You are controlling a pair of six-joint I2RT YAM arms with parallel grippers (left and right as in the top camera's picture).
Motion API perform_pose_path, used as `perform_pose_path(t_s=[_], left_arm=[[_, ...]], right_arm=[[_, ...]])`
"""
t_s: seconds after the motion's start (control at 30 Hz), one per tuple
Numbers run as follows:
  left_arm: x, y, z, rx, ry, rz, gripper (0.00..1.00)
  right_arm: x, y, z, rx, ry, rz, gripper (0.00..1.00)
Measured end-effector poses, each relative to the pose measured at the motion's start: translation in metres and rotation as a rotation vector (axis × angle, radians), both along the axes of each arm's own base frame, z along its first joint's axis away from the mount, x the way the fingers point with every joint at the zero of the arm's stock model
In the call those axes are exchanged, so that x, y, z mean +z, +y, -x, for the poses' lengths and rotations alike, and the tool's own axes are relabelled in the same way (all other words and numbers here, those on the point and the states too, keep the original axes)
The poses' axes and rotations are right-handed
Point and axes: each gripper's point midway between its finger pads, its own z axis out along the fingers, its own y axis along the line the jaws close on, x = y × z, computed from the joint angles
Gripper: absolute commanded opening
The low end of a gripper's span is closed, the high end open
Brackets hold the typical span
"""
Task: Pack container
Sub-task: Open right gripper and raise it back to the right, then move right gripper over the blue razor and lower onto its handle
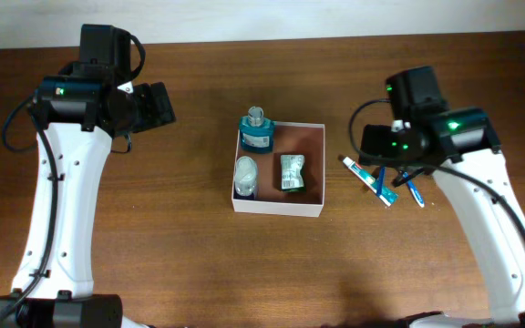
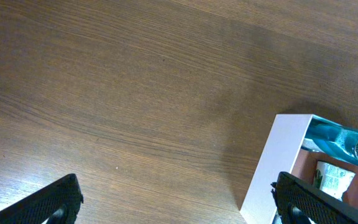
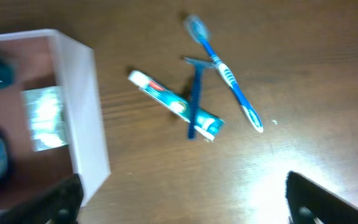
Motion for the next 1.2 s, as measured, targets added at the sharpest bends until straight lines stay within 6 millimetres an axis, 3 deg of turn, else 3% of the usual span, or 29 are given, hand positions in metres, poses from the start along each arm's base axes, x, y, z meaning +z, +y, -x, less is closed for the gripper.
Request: perform_pose_path(t_s=[0.1,0.27,0.4,0.53,0.97,1.2], left_arm=[[0.0,0.0,0.0,-0.001,0.0,0.0,0.99],[0.0,0.0,0.0,0.0,0.0,0.0,0.99],[0.0,0.0,0.0,0.0,0.0,0.0,0.99],[0.0,0.0,0.0,0.0,0.0,0.0,0.99],[0.0,0.0,0.0,0.0,0.0,0.0,0.99],[0.0,0.0,0.0,0.0,0.0,0.0,0.99]], right_arm=[[-0.017,-0.017,0.003,-0.051,0.047,0.007,0.98],[-0.046,-0.029,-0.005,-0.087,0.093,0.012,1.0],[-0.064,-0.028,-0.011,-0.089,0.129,0.015,0.82],[-0.074,-0.028,-0.013,-0.082,0.162,0.021,0.71],[-0.12,-0.028,-0.019,-0.081,0.278,0.033,0.59],[-0.126,-0.023,-0.027,-0.078,0.262,0.007,0.52]])
